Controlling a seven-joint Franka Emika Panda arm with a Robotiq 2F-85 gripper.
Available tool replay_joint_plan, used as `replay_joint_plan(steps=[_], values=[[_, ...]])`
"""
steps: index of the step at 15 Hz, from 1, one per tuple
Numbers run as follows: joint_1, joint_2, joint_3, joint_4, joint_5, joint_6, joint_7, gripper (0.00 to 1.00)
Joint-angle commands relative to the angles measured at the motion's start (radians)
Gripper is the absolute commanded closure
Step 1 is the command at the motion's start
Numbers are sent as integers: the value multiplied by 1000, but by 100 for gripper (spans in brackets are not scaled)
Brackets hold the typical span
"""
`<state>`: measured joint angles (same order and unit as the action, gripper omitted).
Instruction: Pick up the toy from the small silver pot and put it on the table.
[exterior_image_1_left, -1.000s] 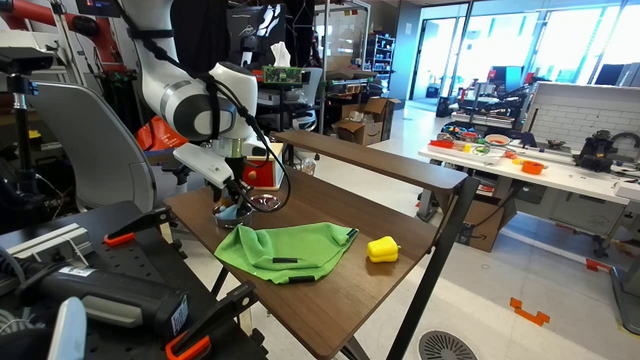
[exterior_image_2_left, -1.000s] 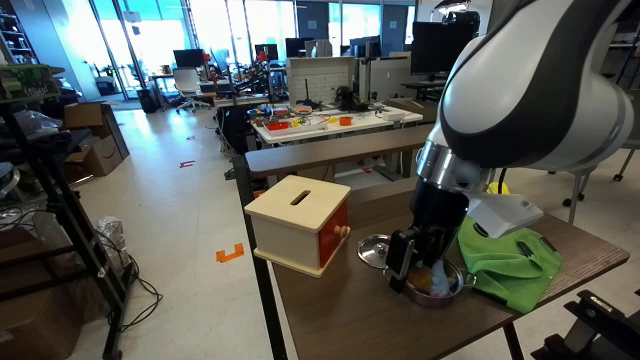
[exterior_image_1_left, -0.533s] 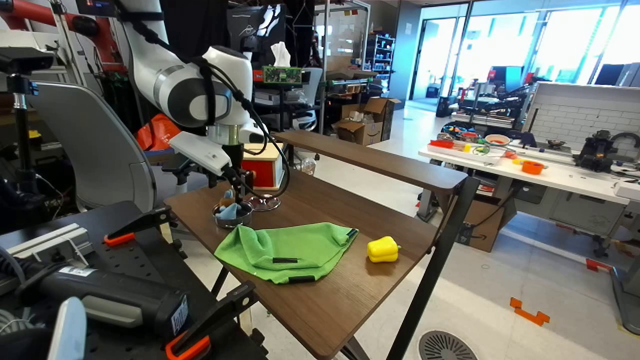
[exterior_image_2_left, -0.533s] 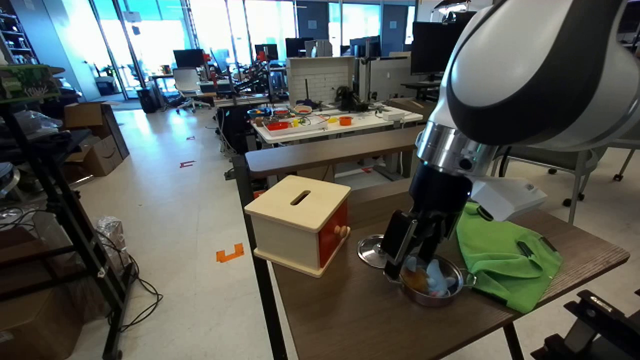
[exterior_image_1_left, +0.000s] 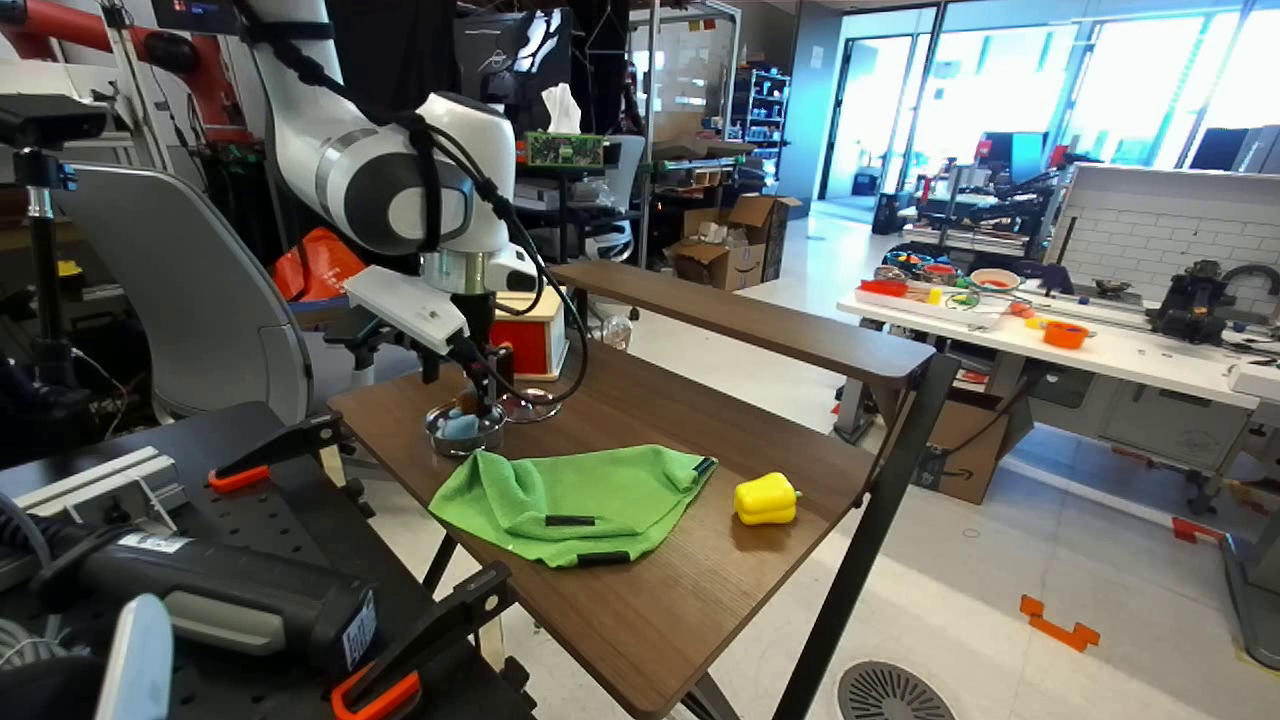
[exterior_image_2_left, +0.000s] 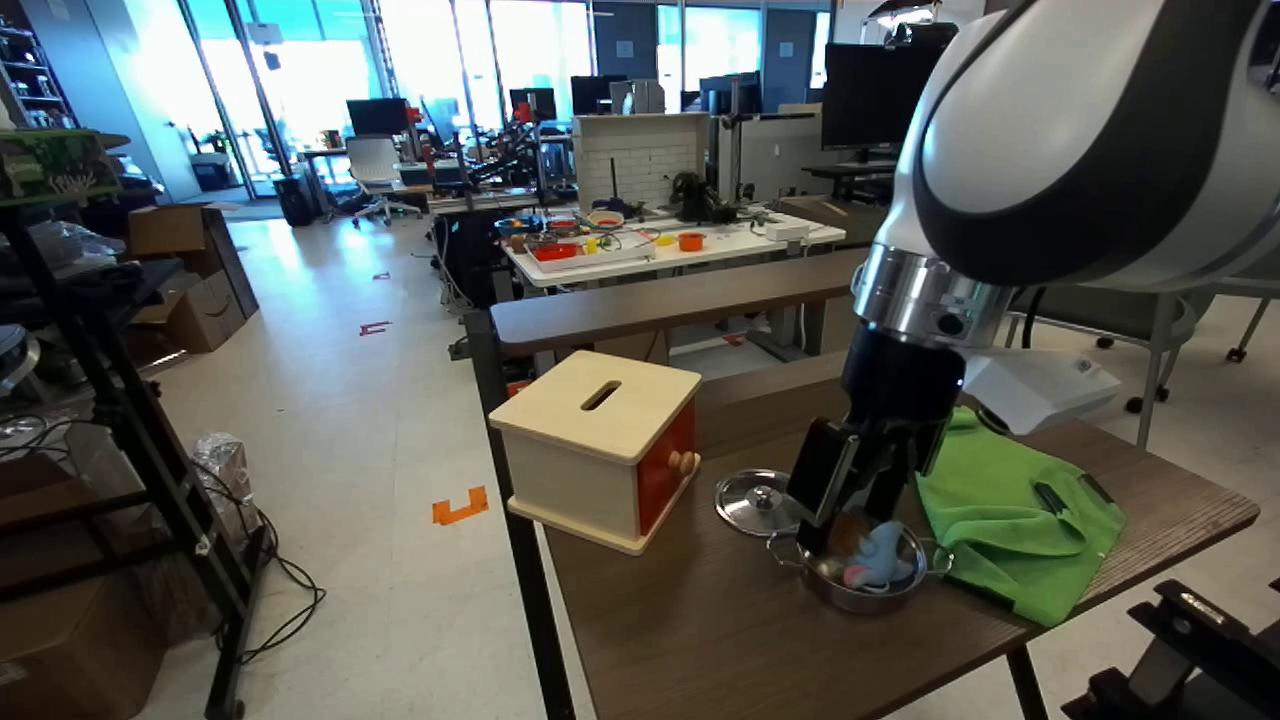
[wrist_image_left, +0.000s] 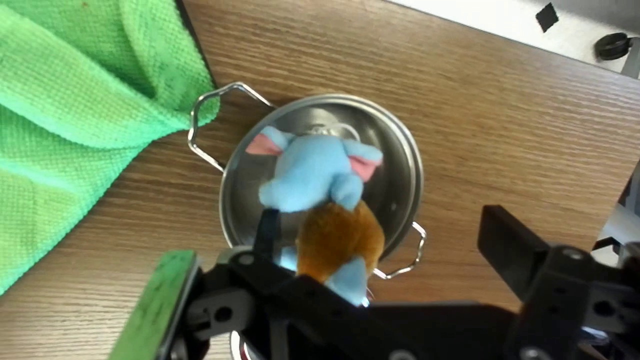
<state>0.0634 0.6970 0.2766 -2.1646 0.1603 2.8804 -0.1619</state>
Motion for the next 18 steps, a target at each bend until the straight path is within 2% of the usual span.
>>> replay_joint_plan(steps=[1, 9, 11, 15, 18], values=[[30, -6, -41, 15, -45, -50, 45, 26], [48, -7, -66, 22, -56, -74, 63, 88], [51, -4, -73, 28, -57, -82, 68, 100], [55, -12, -83, 31, -58, -116, 78, 99], [56, -82, -69, -10, -62, -202, 72, 99]])
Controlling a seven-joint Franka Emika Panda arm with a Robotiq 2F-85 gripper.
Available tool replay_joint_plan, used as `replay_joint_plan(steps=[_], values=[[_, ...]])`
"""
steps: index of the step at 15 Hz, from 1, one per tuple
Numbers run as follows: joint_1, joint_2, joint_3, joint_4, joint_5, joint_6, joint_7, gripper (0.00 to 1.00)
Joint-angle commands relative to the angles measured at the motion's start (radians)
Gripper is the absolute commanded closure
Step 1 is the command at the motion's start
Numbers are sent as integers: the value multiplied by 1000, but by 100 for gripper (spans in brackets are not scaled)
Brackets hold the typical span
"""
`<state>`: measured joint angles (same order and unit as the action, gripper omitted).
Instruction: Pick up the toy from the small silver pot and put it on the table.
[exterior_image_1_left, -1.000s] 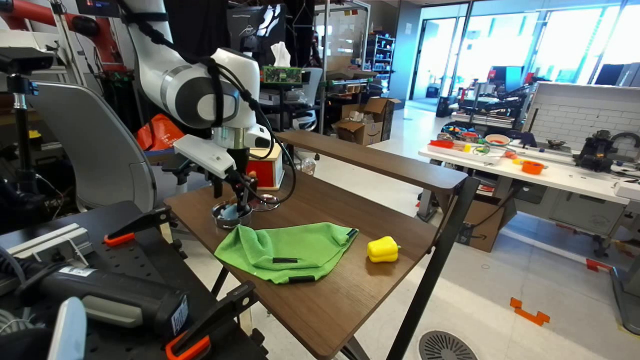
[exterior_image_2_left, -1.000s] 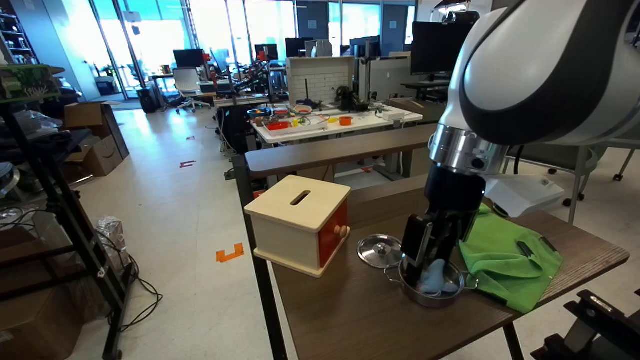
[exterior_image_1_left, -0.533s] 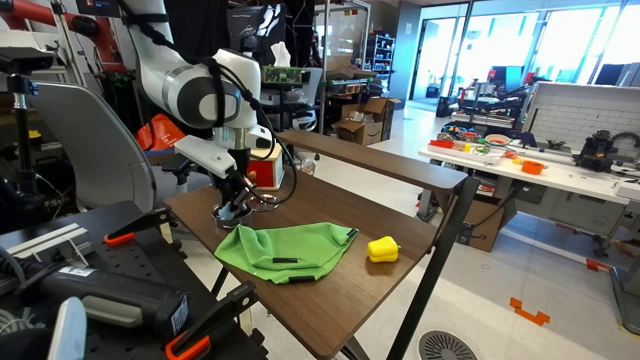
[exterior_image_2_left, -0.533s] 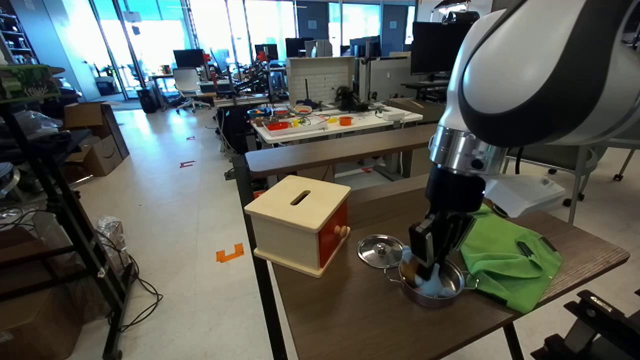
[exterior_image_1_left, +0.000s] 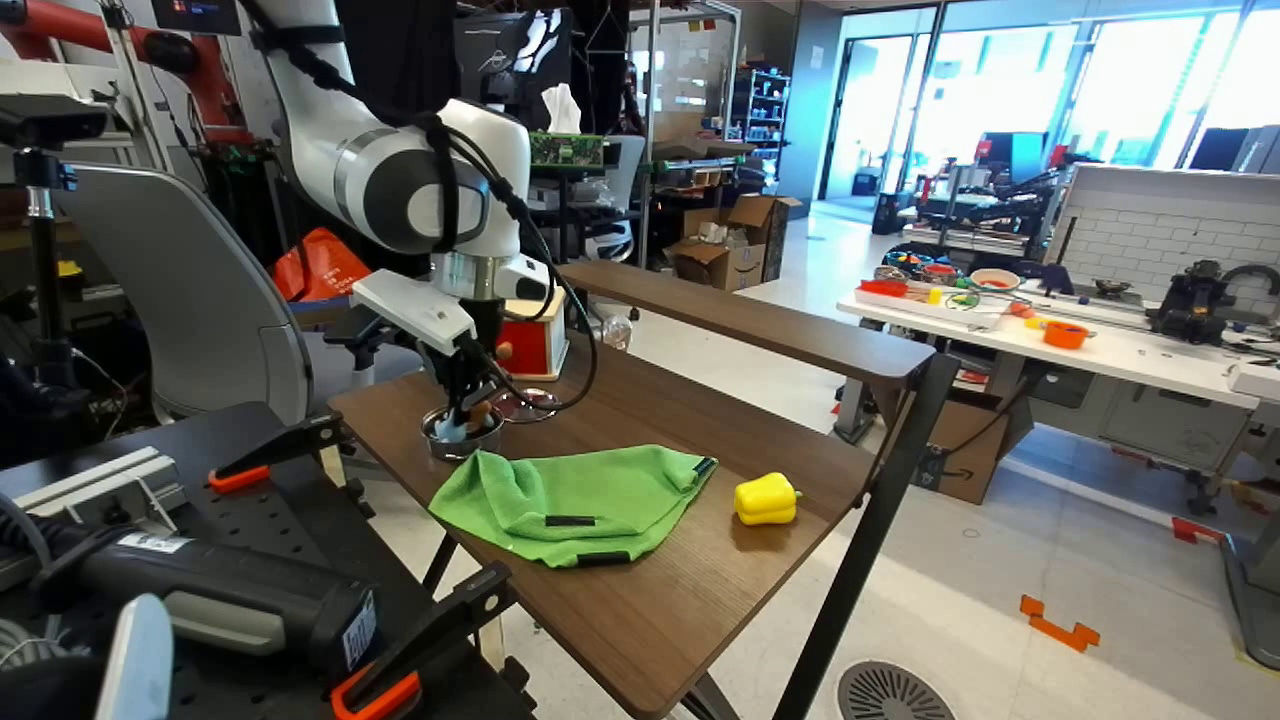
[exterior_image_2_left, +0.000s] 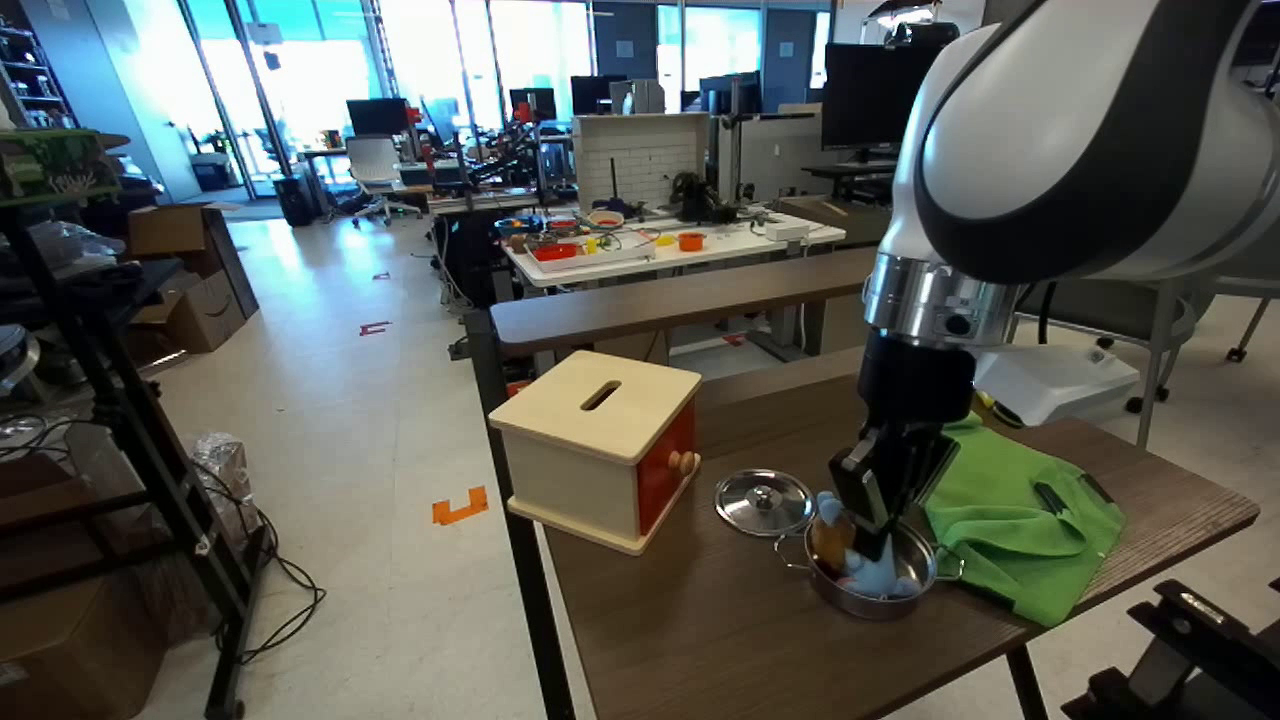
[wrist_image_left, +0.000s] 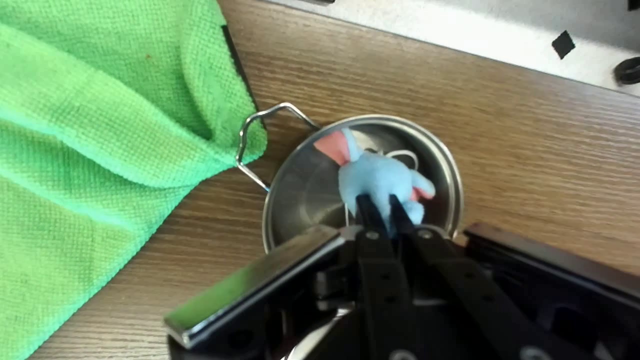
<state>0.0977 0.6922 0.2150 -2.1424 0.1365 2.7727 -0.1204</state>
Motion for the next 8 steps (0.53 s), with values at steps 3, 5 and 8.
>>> replay_joint_plan(steps=[3, 5, 8], values=[[17, -174, 19, -79, -35, -201, 10, 99], [19, -235, 17, -94, -26, -213, 12, 99], [12, -273, -24, -57, -28, -187, 37, 99]])
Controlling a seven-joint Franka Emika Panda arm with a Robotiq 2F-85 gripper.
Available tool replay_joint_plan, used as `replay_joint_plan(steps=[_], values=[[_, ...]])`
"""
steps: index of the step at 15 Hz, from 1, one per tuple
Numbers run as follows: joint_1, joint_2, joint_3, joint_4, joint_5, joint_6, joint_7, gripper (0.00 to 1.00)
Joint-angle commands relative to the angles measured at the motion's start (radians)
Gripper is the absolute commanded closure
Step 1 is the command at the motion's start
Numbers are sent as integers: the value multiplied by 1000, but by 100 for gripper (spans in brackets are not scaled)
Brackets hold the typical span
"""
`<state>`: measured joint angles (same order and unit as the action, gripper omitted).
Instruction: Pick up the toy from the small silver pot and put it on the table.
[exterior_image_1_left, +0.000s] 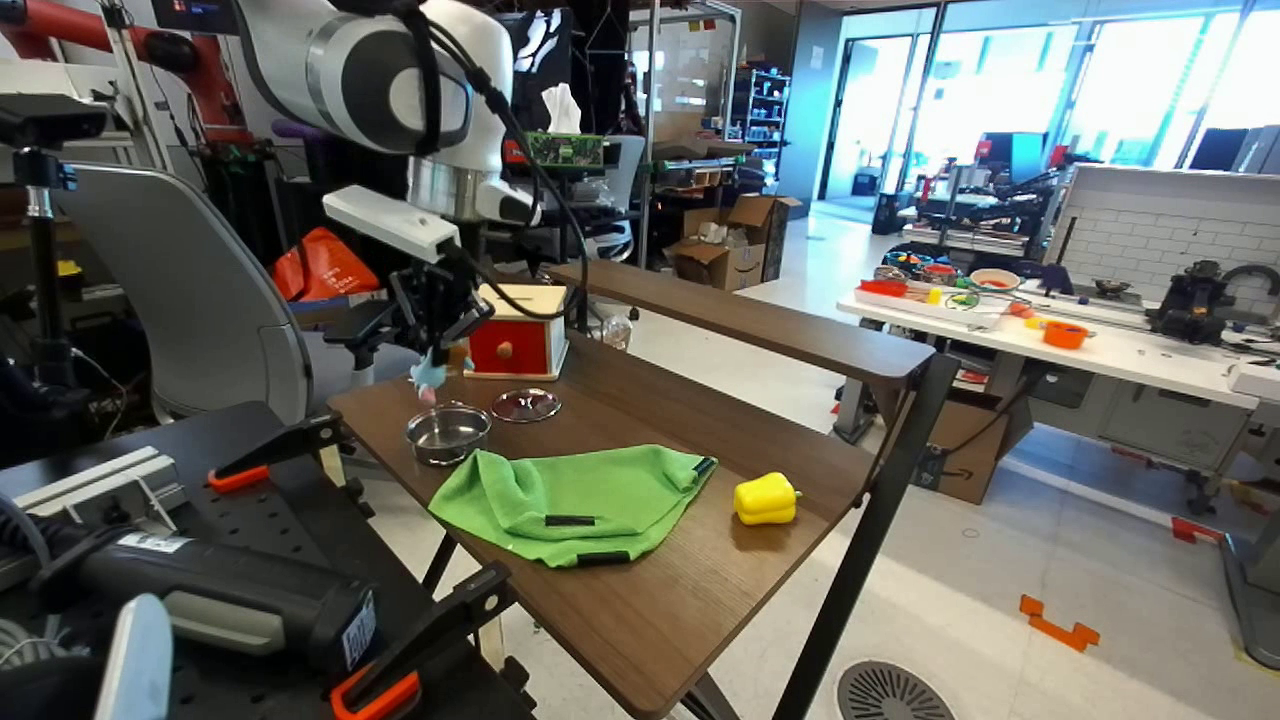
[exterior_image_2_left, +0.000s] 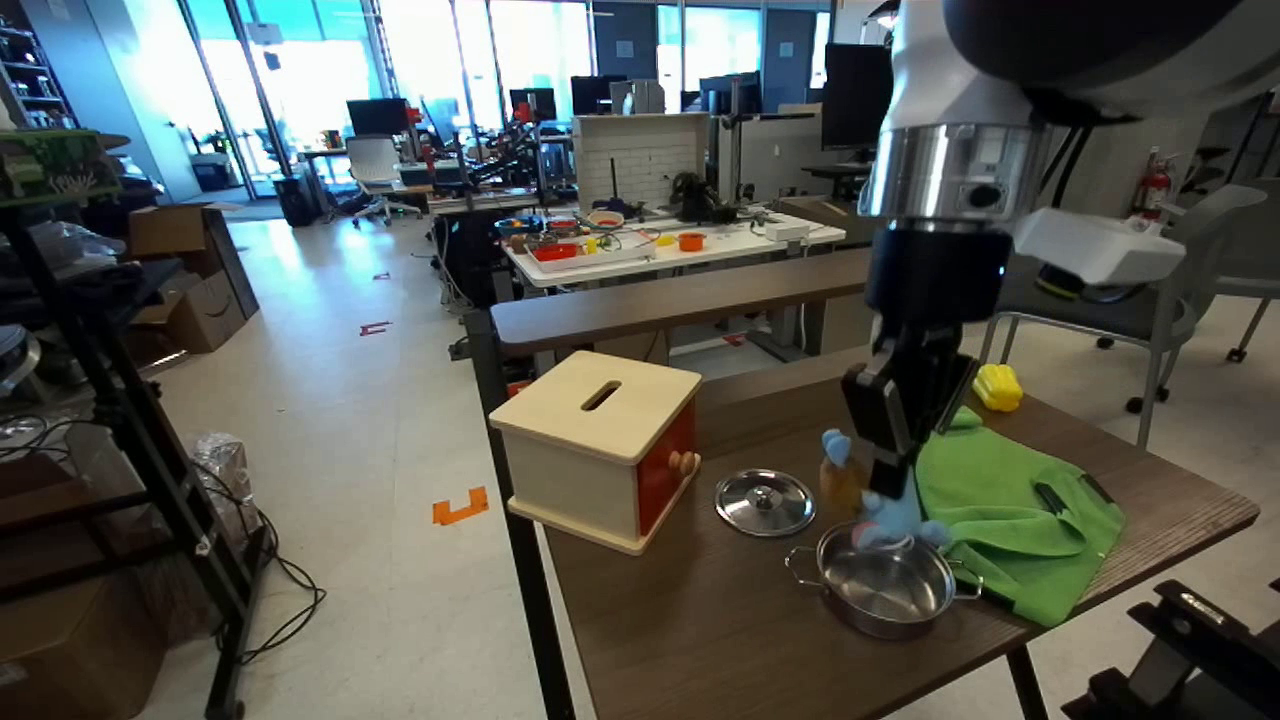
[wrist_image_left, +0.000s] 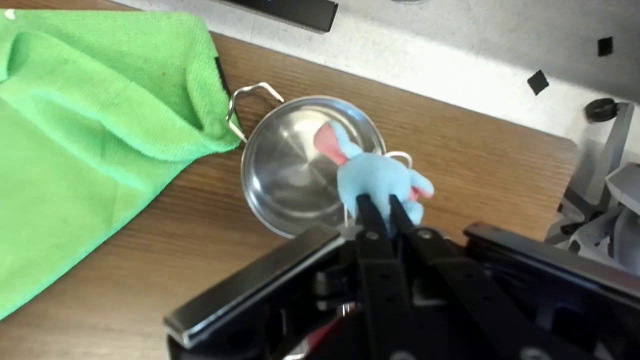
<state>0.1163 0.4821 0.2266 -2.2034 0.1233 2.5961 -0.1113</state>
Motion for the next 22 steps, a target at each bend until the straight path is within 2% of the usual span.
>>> replay_joint_plan(steps=[1, 7, 15, 21, 22], values=[[-8, -68, -53, 17, -20, 5, 37, 99], [-34, 55, -153, 217, -33, 46, 70, 99], [-60, 284, -185, 439, -23, 16, 102, 99], [-64, 406, -191, 551, -22, -9, 124, 99], [-61, 417, -193, 563, -23, -14, 129, 69]])
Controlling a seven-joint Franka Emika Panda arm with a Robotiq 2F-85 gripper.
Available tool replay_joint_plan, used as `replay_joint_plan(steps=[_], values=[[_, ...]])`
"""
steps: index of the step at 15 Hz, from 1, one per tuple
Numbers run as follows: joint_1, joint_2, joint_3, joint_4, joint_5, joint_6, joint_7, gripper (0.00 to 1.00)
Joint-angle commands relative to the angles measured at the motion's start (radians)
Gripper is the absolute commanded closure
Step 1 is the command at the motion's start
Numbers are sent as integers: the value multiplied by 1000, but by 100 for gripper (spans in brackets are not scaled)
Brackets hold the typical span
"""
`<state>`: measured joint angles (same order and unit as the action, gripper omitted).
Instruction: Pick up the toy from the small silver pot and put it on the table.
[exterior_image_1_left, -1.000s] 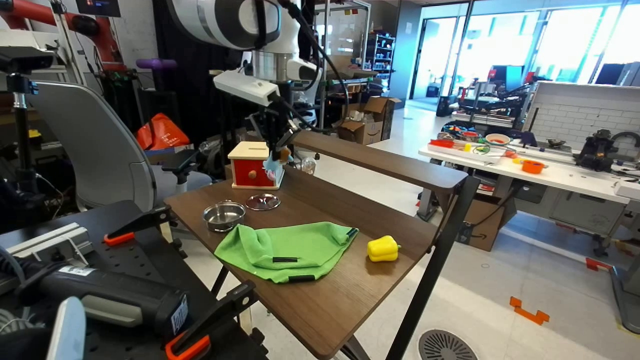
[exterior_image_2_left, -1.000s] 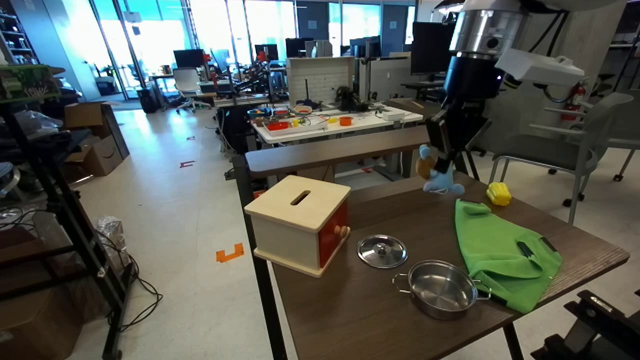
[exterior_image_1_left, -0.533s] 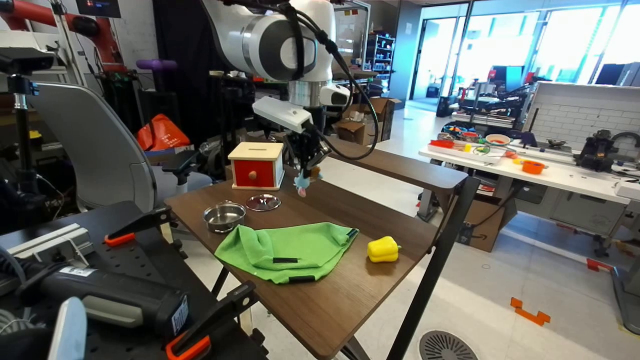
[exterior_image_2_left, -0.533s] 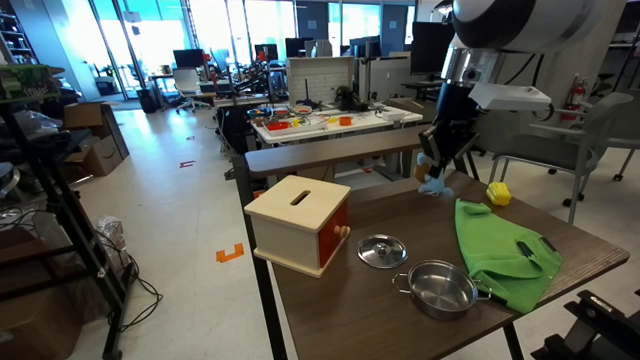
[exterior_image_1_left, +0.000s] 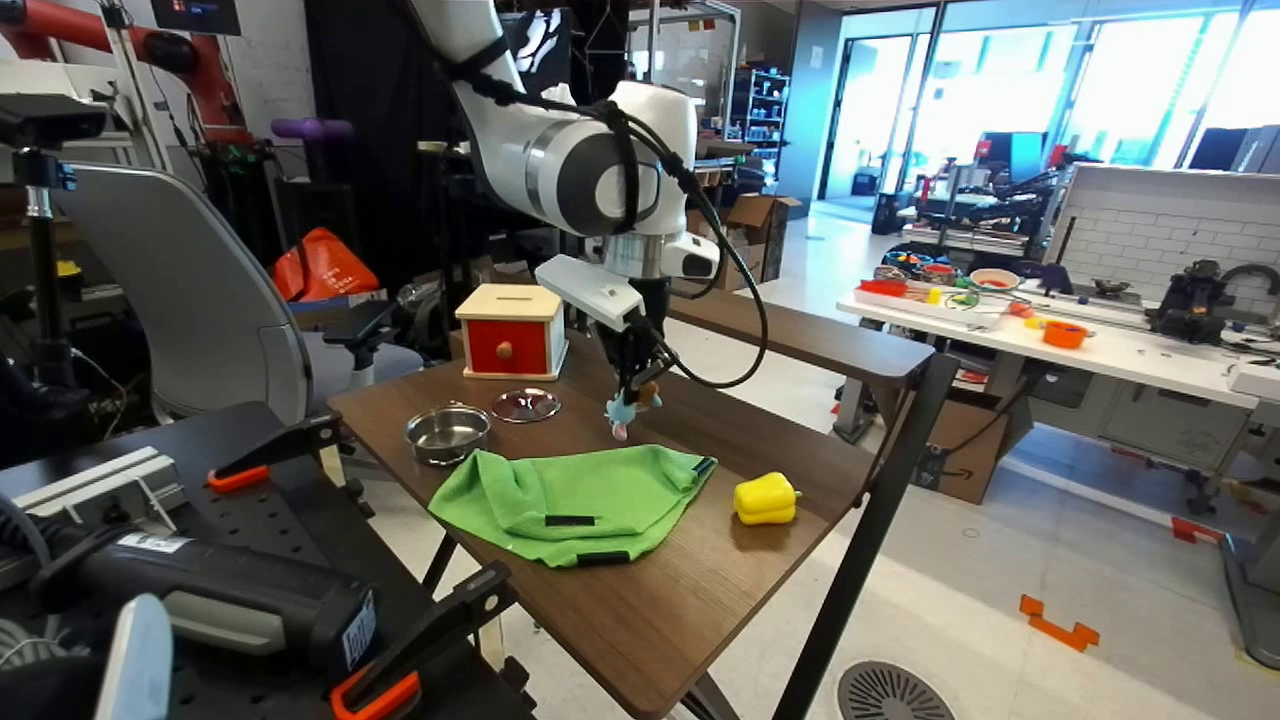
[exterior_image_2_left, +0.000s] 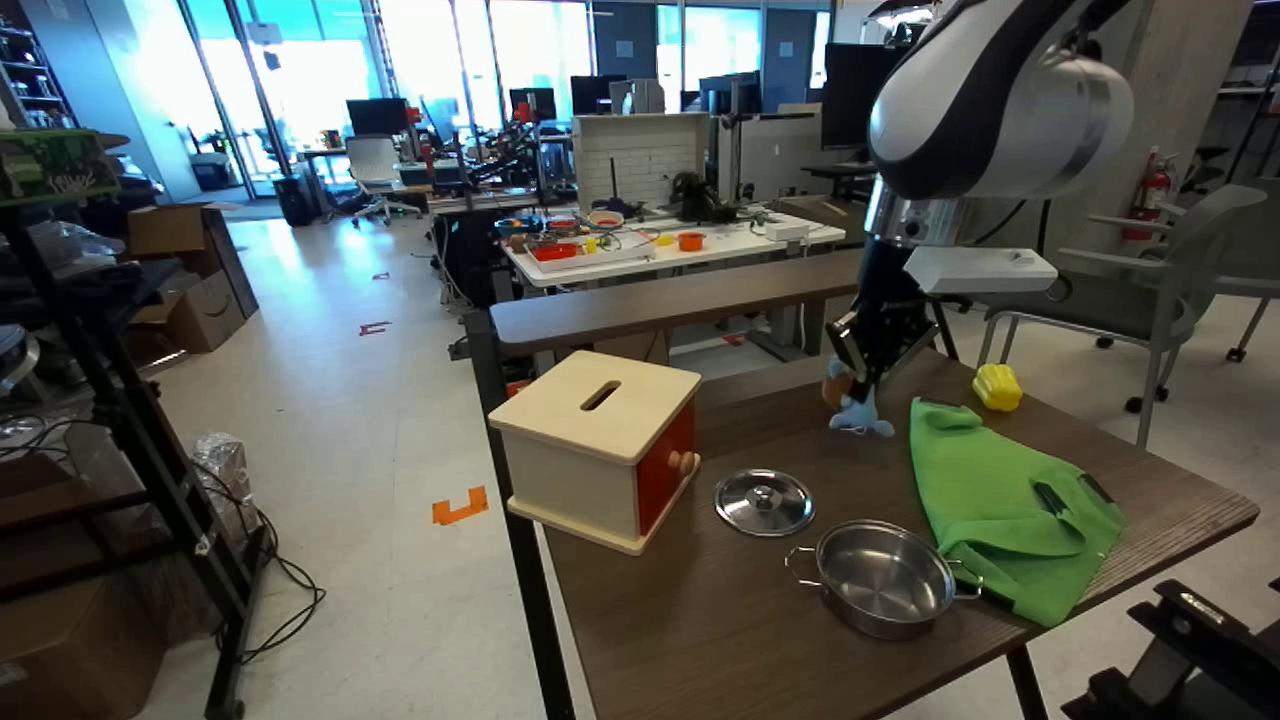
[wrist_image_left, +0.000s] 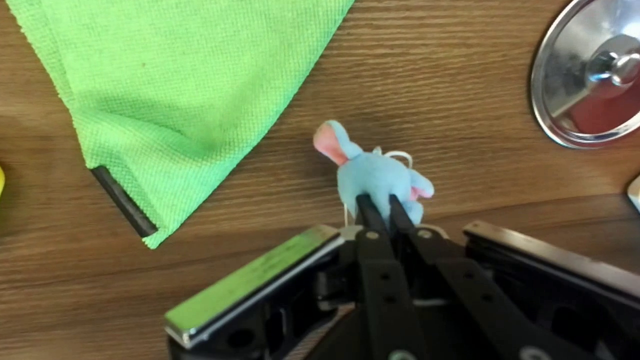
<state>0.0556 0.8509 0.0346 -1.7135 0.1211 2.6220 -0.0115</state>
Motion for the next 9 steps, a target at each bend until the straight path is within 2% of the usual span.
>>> replay_joint_plan(steps=[1, 6, 9], values=[[-1, 59, 0, 85, -20, -43, 32, 68], [-5, 65, 7, 102, -14, -65, 36, 32], [-18, -9, 35, 28, 7, -53, 26, 10]])
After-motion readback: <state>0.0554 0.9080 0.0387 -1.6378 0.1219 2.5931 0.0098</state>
